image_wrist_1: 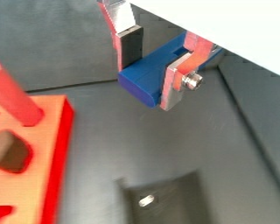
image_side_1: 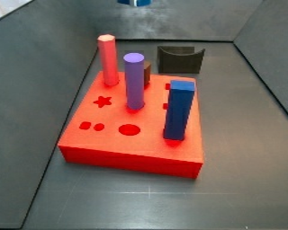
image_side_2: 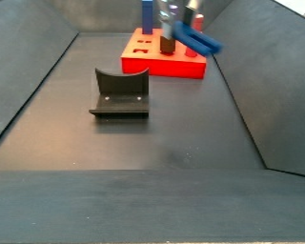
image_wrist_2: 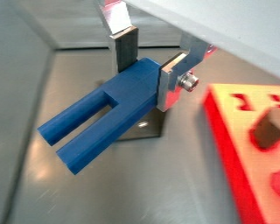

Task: Pick up the square-circle object. Move up. Place the square-circle object on the fixture. Regrasp the square-circle object. Move to above the board. Insert the square-circle object.
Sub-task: Place the square-circle object on the fixture.

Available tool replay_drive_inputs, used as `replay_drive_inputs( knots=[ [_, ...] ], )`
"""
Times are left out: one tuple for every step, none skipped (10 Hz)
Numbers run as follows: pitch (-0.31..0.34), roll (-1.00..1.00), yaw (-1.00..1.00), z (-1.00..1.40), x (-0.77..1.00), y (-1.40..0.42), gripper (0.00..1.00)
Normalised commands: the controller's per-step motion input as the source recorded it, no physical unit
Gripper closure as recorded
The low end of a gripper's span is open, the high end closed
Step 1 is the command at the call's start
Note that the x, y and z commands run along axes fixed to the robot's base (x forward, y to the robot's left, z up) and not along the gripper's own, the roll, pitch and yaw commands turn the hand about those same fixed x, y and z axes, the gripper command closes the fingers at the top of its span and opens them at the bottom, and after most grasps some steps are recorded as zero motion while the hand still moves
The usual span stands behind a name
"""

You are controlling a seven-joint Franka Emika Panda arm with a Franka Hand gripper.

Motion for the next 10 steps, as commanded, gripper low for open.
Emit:
replay_drive_inputs(
  knots=[
    [0.144,0.15,-1.0,-0.02,1.0,-0.78,1.0],
    [0.163,0.17,-1.0,-0.01,1.0,-0.64,1.0],
    [0.188,0.19,-1.0,-0.01,1.0,-0.52,1.0],
    [0.219,0.21,-1.0,0.0,1.0,-0.42,1.0],
    [0.271,0.26,-1.0,0.01,1.0,-0.3,1.0],
    [0.301,0.27,-0.92,0.0,0.94,-0.2,1.0],
    [0.262,0.21,-0.59,0.0,0.83,-0.1,1.0],
    [0.229,0.16,-0.38,0.0,0.74,-0.06,1.0],
    [0.211,0.15,-0.28,0.0,0.68,-0.05,1.0],
    [0.181,0.11,-0.12,0.0,0.53,-0.02,1.0]
  ],
)
